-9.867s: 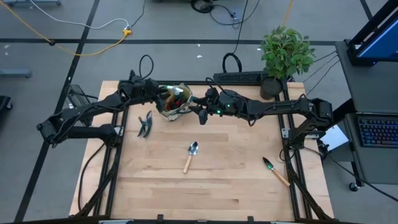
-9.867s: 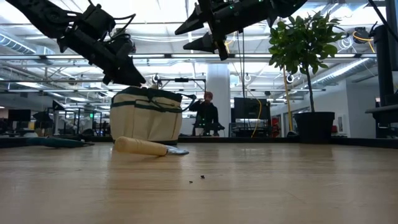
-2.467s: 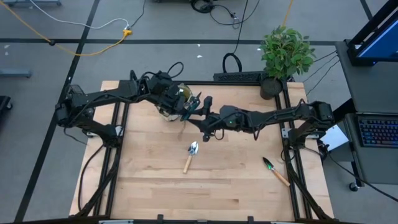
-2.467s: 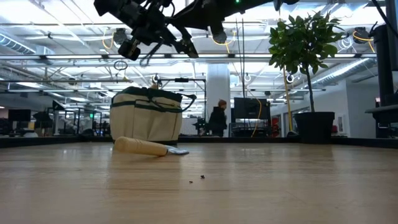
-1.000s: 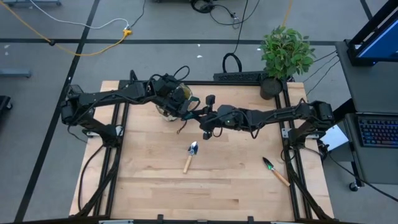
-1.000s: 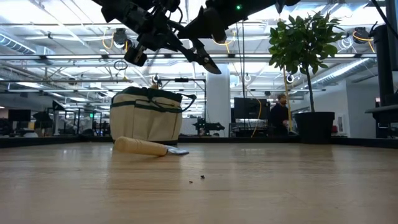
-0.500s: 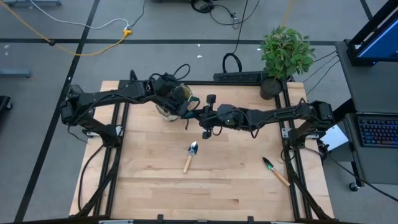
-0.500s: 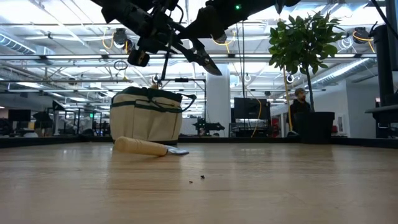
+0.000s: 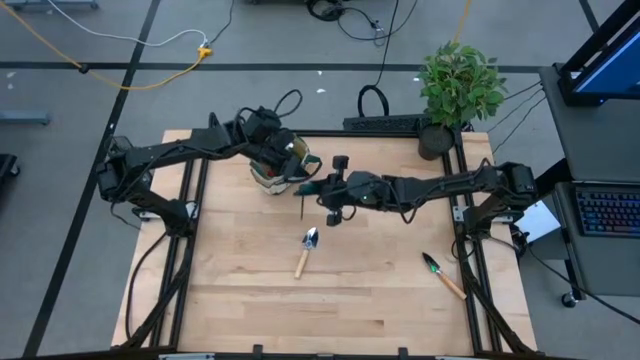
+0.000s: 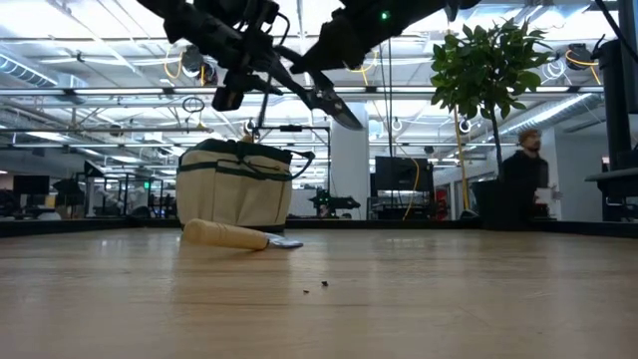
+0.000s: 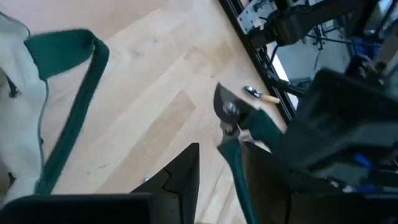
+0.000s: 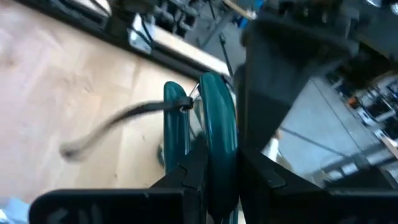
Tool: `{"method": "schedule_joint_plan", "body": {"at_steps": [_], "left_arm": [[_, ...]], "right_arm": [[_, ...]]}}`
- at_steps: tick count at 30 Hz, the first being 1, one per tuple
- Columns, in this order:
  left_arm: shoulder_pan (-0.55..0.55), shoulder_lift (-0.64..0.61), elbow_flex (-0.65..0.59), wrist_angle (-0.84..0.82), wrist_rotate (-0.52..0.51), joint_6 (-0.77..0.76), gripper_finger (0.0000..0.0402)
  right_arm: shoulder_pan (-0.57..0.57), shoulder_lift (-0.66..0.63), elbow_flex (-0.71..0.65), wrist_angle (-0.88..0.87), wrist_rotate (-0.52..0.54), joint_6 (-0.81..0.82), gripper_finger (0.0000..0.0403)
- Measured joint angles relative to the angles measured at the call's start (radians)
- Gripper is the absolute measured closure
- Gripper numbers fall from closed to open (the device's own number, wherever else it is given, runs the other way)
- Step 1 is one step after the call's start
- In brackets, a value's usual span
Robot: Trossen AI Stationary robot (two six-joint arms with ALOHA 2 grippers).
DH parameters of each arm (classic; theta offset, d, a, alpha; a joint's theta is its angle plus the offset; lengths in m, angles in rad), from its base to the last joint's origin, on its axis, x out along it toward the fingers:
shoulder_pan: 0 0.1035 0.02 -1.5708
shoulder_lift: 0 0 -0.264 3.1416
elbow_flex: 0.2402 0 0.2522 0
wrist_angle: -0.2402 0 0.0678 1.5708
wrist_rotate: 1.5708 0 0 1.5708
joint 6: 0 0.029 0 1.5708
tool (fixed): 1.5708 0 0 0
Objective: Pick & Place Garden tools in Gardening bag
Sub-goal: Put the shear scissors into the gardening bag
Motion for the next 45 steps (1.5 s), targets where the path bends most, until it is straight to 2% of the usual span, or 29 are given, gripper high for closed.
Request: {"method": "schedule_joint_plan", "body": {"at_steps": [10,17,22,28,33,45], "left_arm": [[0.103,-0.001,0.0,-0.022,0.004,0.142,0.0277],[0.187,-0.025,0.0,-0.057,0.018,0.258,0.0277],[0.257,-0.086,0.0,-0.09,0.002,0.321,0.0277],[0.328,-0.181,0.0,-0.114,-0.047,0.426,0.0277],[0.363,-0.245,0.0,-0.115,-0.05,0.53,0.0277],[0.413,-0.354,0.0,-0.208,-0.049,0.617,0.0277]], "right_arm": [[-0.002,0.0,0.0,-0.014,0.011,0.059,0.0354],[-0.03,-0.001,0.0,0.04,0.009,0.17,0.0355],[-0.07,-0.001,0.0,0.134,0.0,0.227,0.0355],[-0.144,-0.001,0.0,0.267,-0.097,0.349,0.0355],[-0.201,-0.001,0.0,0.356,-0.121,0.41,0.0355],[-0.294,0.165,0.0,0.725,-0.201,0.612,0.0355]]}}
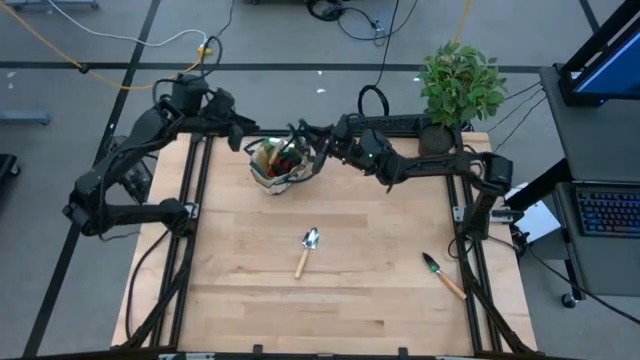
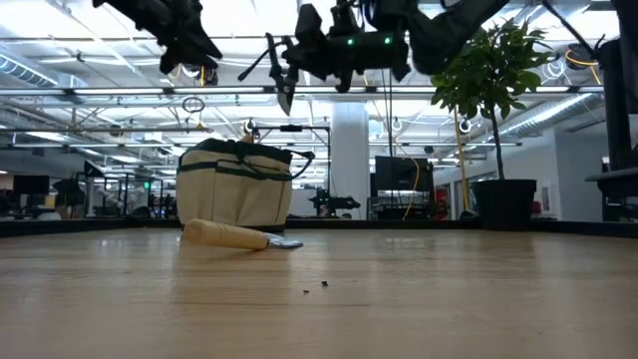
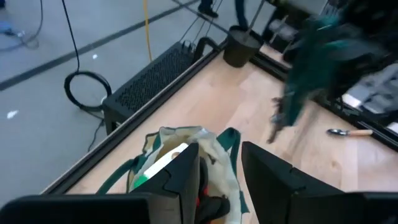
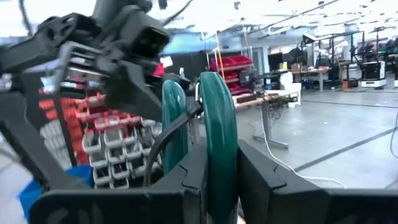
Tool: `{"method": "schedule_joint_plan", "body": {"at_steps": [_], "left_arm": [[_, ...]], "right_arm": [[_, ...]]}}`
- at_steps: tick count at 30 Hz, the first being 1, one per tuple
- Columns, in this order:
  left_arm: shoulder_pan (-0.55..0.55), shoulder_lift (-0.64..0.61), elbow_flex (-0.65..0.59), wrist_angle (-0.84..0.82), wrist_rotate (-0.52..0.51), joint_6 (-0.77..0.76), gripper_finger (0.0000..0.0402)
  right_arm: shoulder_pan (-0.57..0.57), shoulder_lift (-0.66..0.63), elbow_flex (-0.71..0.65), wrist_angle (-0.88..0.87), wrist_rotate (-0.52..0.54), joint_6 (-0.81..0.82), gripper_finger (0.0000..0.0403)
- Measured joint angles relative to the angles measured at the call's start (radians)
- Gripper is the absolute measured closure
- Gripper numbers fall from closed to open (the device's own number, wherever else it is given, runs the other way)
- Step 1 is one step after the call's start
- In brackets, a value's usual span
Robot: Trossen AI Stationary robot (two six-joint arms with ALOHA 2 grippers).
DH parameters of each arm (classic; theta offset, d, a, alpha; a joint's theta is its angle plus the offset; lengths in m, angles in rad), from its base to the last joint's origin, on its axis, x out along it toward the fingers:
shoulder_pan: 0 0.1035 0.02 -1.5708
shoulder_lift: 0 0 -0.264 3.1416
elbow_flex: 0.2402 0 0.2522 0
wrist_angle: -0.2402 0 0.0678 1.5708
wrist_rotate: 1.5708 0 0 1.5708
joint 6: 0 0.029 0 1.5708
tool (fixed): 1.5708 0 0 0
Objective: Pick & Place Garden tools in Gardening bag
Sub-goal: Put the shear scissors into the gardening bag
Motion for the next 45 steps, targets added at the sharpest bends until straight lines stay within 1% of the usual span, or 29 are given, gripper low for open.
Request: {"method": "schedule_joint_plan", "body": {"at_steps": [4,6,13,17,22,24,29,33,45], "left_arm": [[-0.005,-0.064,0.0,-0.001,0.0,-0.014,0.0277],[-0.013,-0.095,0.0,-0.001,-0.003,-0.019,0.0277],[-0.073,-0.198,0.0,-0.002,-0.111,-0.057,0.0277],[-0.118,-0.242,-0.005,0.003,-0.146,-0.061,0.0277],[-0.162,-0.293,-0.078,0.01,-0.19,-0.095,0.0277],[-0.172,-0.319,-0.123,0.031,-0.192,-0.116,0.0277],[-0.181,-0.385,-0.241,0.126,-0.194,-0.177,0.0277],[-0.181,-0.426,-0.296,0.173,-0.193,-0.214,0.0277],[-0.181,-0.446,-0.309,0.183,-0.183,-0.245,0.0277]], "right_arm": [[-0.015,0.058,0.013,0.093,0.0,0.04,0.0355],[-0.021,0.076,0.023,0.095,0.0,0.043,0.0355],[-0.042,0.138,0.08,0.1,0.002,0.037,0.0356],[-0.046,0.183,0.098,0.098,0.005,0.037,0.0356],[-0.049,0.204,0.099,0.09,0.012,0.036,0.0356],[-0.051,0.204,0.1,0.087,0.035,0.026,0.0356],[-0.061,0.204,0.1,0.087,0.037,-0.018,0.0356],[-0.068,0.204,0.1,0.073,0.035,-0.02,0.0356],[-0.082,0.204,0.1,0.069,0.035,-0.042,0.0355]]}}
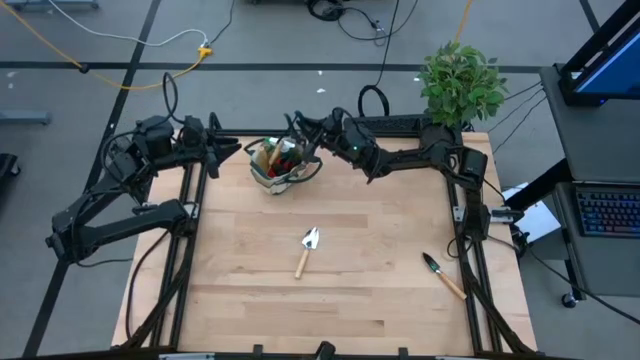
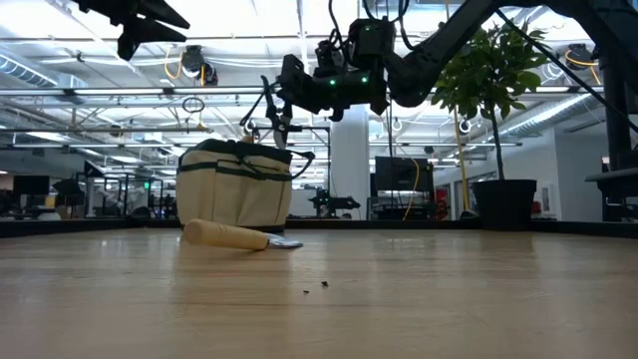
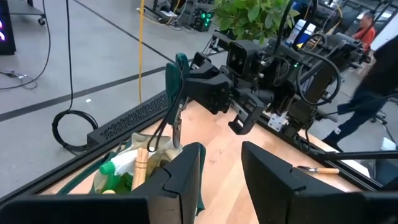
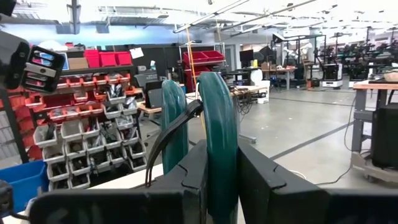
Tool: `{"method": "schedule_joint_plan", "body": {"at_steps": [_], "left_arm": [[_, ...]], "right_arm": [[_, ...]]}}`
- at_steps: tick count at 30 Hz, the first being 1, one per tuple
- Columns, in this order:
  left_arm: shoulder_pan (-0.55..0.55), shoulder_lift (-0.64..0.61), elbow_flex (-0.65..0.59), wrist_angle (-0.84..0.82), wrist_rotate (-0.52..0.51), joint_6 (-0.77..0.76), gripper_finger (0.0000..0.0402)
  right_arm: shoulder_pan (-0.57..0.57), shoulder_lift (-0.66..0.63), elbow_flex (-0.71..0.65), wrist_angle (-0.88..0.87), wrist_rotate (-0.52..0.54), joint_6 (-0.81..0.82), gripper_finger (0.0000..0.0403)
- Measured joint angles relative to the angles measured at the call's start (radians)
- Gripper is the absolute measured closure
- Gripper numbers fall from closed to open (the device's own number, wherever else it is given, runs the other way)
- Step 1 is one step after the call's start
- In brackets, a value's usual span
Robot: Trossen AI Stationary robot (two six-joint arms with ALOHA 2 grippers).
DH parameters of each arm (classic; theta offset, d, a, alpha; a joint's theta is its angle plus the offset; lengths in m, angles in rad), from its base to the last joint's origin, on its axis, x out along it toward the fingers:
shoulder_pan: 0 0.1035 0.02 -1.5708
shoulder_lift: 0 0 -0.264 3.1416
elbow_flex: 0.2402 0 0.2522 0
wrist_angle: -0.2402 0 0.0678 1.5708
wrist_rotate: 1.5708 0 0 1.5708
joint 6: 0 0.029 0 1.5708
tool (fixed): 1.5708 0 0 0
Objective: Pick & Place Garden tools in Gardening bag
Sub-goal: Put the shear scissors into the gardening bag
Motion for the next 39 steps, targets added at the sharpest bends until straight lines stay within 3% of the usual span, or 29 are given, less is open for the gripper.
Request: {"method": "schedule_joint_plan", "body": {"at_steps": [26,39], "left_arm": [[0.0,0.0,0.0,0.012,0.0,-0.001,0.0277],[0.0,0.0,0.001,0.031,0.0,-0.001,0.0277]], "right_arm": [[-0.003,0.0,0.001,-0.012,-0.035,0.029,0.0354],[-0.007,0.109,0.004,0.09,-0.034,0.049,0.0353]]}}
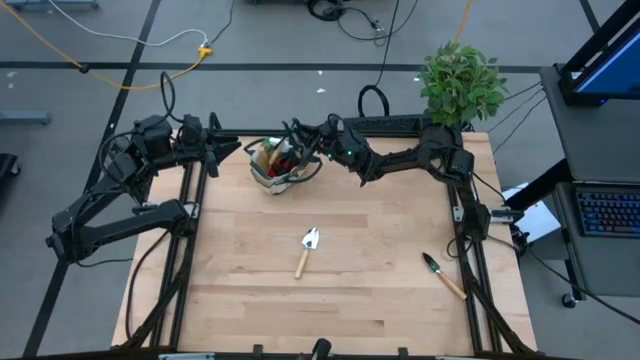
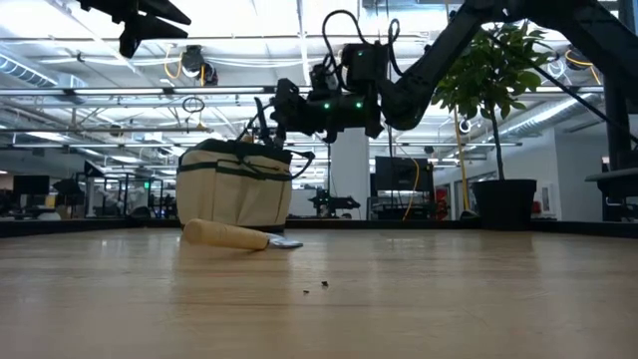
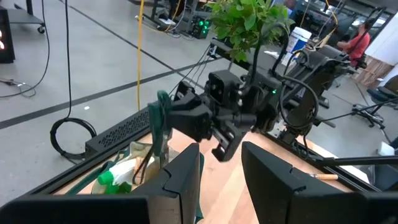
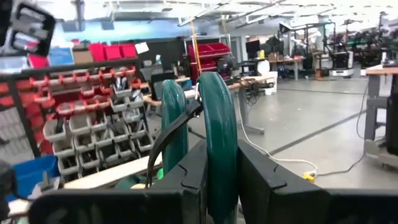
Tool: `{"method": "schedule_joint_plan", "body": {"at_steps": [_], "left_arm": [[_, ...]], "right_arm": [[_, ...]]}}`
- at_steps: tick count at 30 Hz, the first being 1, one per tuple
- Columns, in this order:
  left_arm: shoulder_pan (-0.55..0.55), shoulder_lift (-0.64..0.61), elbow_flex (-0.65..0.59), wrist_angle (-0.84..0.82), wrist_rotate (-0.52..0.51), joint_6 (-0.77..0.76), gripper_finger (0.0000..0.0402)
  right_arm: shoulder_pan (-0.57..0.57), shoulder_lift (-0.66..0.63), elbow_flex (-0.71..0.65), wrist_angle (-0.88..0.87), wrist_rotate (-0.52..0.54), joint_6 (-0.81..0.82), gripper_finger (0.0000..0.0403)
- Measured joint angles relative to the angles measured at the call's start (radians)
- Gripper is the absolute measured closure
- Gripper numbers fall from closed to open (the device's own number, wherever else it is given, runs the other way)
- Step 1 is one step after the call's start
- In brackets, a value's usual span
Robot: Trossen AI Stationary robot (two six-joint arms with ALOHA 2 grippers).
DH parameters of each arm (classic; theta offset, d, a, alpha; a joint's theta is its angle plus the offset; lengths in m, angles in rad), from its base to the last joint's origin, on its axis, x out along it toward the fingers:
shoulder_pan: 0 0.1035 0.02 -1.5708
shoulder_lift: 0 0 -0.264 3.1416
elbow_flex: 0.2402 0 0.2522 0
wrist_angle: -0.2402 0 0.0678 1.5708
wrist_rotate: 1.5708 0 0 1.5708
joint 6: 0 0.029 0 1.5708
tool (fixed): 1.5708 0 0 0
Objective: Pick & Place Garden tools in Gardening bag
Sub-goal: Put the shear scissors into the gardening bag
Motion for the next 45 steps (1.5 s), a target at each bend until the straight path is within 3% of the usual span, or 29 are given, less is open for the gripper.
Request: {"method": "schedule_joint_plan", "body": {"at_steps": [13,35,45], "left_arm": [[0.0,0.0,0.0,0.0,0.0,0.003,0.0277],[0.0,0.0,0.0,0.0,0.0,0.002,0.0277],[0.0,0.0,0.0,0.0,0.001,0.003,0.0277]], "right_arm": [[-0.005,-0.002,0.0,-0.048,-0.025,-0.072,0.0351],[-0.011,-0.002,0.0,-0.049,-0.028,-0.076,0.0226],[-0.009,-0.002,0.006,-0.04,-0.028,-0.045,0.0228]]}}
